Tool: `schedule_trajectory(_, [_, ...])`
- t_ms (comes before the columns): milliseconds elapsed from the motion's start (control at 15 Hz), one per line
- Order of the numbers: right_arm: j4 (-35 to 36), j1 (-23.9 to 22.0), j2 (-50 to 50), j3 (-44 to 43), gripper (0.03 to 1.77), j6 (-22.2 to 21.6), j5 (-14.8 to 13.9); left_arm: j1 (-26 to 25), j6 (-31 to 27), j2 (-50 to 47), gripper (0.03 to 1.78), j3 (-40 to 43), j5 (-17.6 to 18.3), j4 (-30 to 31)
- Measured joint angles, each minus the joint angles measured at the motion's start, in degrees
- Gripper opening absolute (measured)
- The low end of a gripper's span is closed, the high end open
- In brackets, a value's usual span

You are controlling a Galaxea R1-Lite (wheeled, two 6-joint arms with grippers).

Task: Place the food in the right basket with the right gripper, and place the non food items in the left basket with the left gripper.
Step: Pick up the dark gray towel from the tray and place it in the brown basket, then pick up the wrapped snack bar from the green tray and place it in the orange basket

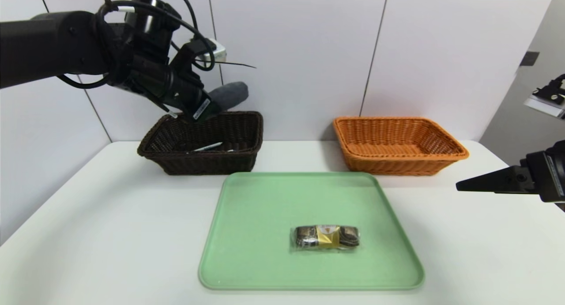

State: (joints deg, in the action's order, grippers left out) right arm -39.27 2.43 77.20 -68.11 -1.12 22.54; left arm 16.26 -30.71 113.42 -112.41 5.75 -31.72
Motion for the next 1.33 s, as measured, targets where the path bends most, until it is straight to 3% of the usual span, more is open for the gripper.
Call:
schedule_trajectory(200, [0.0, 0.0, 0.0, 0.0, 1.7, 0.0, 0.0, -2.5, -0.2, 4.0, 0.31, 0.0, -0.2, 0.5])
schedule_trajectory(533, [0.0, 0.0, 0.0, -0.1, 1.7, 0.0, 0.0, -3.3, 0.2, 8.0, 0.92, -0.3, -1.6, 0.9])
schedule_trajectory(867, [0.1, 0.2, 0.0, -0.1, 1.7, 0.0, 0.1, -3.4, 1.3, 8.1, 1.3, -0.4, -1.7, 1.7])
schedule_trajectory(1067, [0.1, 0.4, 0.1, -0.6, 1.7, 0.0, 0.2, -3.4, 4.8, 5.7, 1.42, -0.6, -1.8, 2.1])
schedule_trajectory(1333, [0.1, 2.2, 1.2, -2.8, 1.7, 2.0, 2.7, -3.1, 16.8, -0.5, 1.53, -0.2, -1.8, 0.6])
